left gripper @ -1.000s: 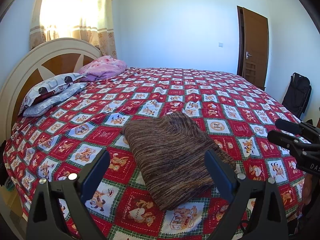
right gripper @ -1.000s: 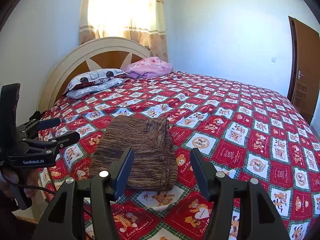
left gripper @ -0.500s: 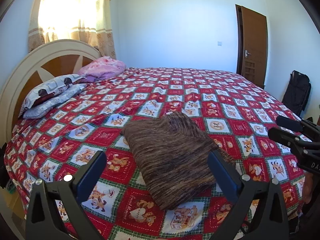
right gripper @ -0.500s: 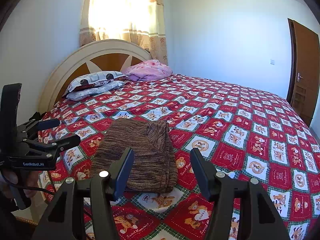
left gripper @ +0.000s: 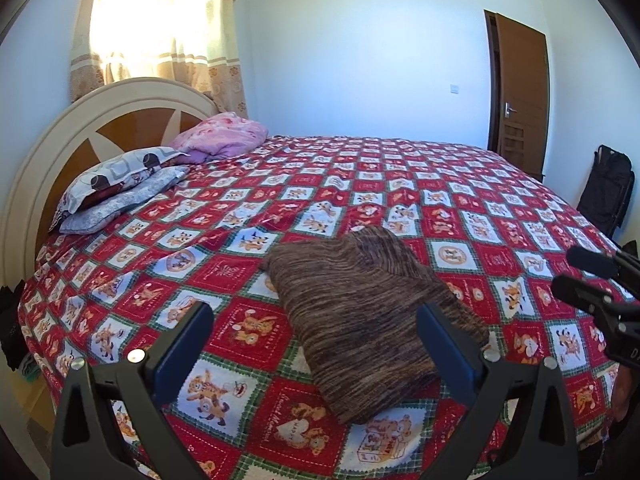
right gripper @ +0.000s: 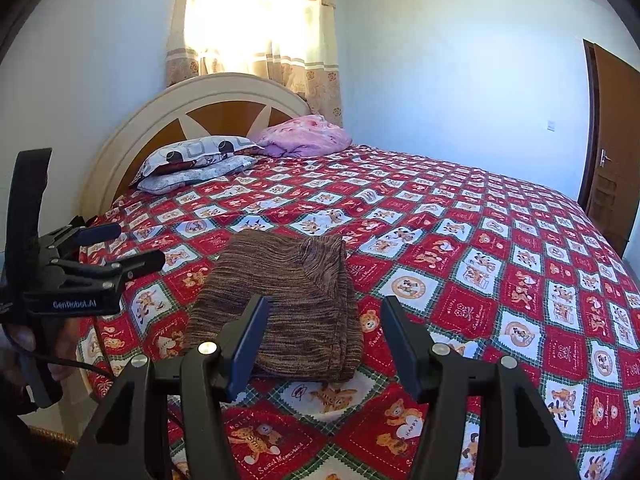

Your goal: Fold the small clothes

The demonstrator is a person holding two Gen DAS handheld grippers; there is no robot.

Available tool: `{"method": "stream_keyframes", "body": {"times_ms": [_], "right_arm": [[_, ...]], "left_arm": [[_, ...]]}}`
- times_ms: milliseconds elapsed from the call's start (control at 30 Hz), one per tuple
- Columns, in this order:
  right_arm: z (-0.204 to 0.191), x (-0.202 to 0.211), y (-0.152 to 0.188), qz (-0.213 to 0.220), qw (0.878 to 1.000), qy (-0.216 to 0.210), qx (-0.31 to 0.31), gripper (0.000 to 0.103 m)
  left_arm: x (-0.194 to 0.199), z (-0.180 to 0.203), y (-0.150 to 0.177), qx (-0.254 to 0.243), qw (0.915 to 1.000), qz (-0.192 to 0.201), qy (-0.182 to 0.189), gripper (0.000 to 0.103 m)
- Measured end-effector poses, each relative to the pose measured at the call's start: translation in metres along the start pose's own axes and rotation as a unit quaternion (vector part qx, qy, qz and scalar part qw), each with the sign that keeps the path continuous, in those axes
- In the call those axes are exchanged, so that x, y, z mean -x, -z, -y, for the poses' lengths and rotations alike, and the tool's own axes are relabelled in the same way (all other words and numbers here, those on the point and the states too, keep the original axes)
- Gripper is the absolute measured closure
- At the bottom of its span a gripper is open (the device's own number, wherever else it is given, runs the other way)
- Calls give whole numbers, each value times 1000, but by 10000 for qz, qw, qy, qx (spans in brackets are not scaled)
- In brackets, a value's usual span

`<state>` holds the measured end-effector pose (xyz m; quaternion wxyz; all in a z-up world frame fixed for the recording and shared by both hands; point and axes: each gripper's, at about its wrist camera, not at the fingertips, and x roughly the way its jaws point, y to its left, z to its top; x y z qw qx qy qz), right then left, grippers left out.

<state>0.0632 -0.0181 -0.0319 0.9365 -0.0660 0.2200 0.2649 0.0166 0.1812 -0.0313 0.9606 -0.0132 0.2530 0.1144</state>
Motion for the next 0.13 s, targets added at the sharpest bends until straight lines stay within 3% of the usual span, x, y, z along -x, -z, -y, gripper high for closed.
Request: {"method": "stream_keyframes", "body": {"times_ms": [133], "right_arm": [[-1, -2, 1, -25, 10000, -21, 24, 43]], "left_arm": [[0, -2, -1, -7, 10000, 44, -76, 0]]}}
